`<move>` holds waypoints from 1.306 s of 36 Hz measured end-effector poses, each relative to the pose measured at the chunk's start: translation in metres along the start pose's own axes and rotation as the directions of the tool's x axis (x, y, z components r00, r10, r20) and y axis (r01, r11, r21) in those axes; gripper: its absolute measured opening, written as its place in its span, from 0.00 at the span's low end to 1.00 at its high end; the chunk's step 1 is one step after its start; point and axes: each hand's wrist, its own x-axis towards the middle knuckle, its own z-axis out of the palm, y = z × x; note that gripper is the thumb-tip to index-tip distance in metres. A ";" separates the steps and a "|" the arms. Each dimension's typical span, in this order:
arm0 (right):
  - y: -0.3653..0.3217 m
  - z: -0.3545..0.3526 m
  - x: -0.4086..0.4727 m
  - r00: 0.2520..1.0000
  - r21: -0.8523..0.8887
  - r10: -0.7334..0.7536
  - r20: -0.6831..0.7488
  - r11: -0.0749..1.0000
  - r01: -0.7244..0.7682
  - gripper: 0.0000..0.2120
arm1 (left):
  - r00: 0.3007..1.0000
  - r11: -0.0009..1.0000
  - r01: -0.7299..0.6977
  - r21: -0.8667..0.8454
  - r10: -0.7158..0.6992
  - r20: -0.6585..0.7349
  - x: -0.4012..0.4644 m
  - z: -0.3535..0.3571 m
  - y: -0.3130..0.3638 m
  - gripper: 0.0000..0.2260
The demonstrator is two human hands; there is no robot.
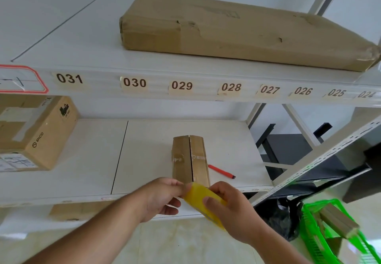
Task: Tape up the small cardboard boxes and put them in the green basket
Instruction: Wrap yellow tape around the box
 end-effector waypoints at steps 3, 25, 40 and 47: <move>0.007 -0.003 -0.004 1.000 -0.072 -0.003 -0.014 0.997 0.002 0.06 | 1.000 1.000 0.014 -0.008 -0.014 0.008 -0.001 0.006 0.000 0.09; 0.046 0.019 -0.022 0.980 -0.068 0.138 -0.140 0.987 -0.149 0.24 | 0.758 0.592 -0.322 0.739 0.629 -0.174 -0.046 0.040 0.025 0.07; 0.060 0.033 -0.027 0.989 0.220 0.145 -0.032 0.966 -0.134 0.22 | 0.834 0.639 -0.212 0.739 0.513 -0.204 -0.023 0.039 0.026 0.06; 0.059 0.035 -0.010 0.980 0.368 0.198 -0.007 0.912 -0.181 0.20 | 0.831 0.542 -0.243 0.804 0.544 -0.115 0.017 0.021 0.053 0.08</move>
